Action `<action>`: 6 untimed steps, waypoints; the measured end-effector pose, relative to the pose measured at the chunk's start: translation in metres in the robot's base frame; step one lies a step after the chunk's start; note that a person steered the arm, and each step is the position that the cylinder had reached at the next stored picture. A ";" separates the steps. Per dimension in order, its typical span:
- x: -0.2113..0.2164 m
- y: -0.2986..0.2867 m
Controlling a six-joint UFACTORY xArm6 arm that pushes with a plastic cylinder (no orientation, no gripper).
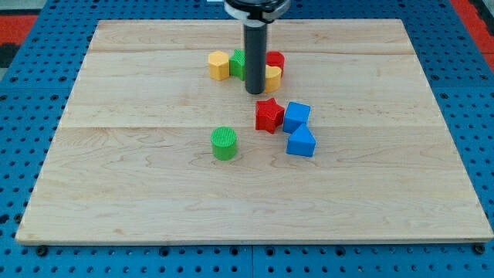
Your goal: Nudge red circle down a bit
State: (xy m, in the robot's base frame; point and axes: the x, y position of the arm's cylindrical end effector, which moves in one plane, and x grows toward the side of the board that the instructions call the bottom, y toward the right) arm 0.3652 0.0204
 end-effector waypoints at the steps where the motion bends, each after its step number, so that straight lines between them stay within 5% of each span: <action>1: -0.002 0.026; 3: -0.005 0.084; 6: -0.077 0.083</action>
